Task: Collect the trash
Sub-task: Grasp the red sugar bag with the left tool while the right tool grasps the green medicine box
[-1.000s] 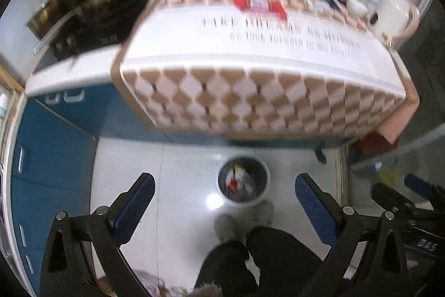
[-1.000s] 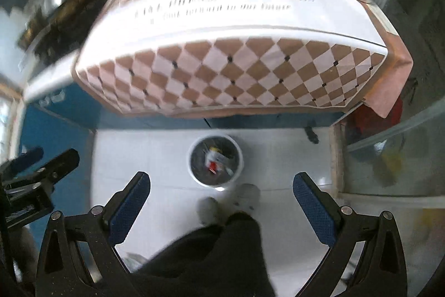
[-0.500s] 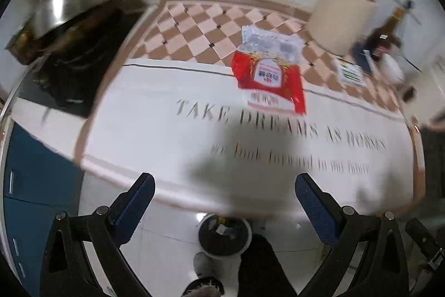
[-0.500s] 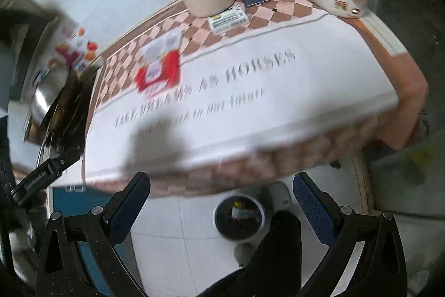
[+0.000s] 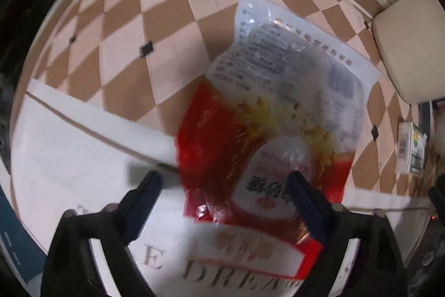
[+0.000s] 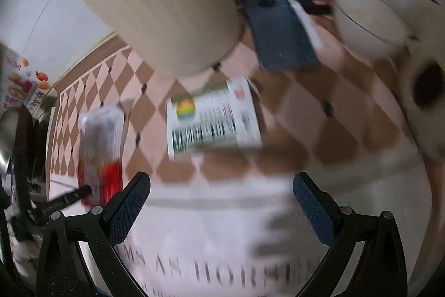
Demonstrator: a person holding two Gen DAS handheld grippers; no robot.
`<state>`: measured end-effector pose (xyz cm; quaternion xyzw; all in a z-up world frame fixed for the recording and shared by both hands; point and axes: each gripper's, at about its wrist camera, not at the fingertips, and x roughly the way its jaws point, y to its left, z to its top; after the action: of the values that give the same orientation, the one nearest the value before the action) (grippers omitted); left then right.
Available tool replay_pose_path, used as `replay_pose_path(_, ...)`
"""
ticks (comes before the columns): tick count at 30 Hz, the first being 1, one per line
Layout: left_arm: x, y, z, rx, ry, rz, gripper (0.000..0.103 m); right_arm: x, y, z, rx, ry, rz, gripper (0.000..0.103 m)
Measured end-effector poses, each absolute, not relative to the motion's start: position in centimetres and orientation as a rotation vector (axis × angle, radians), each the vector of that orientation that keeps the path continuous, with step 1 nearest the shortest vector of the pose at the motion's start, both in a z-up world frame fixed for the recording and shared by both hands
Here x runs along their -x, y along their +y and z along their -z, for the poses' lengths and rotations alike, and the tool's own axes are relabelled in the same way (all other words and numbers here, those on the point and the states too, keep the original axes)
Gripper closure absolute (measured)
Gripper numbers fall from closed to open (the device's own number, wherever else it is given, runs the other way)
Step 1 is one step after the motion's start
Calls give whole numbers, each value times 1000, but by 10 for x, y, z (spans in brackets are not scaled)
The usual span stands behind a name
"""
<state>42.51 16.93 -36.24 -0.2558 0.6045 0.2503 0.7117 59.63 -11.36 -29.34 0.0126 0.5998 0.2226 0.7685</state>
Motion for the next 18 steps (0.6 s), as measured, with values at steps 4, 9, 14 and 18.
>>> replay_pose_path(4, -436, 159, 360, 499, 1331, -580, 40, -636, -115, 310, -129, 1350, -473, 0)
replay_pose_path(9, -436, 152, 357, 420, 1335, -635, 103, -647, -110, 337, -210, 1447, -553, 12)
replay_pose_path(14, -420, 143, 347, 431, 1311, -619, 103, -614, -96, 330, -209, 1567, -732, 13)
replay_pose_path(18, -401, 126, 321, 421, 1250, -613, 103, -606, -81, 300, 96, 1404, -734, 8)
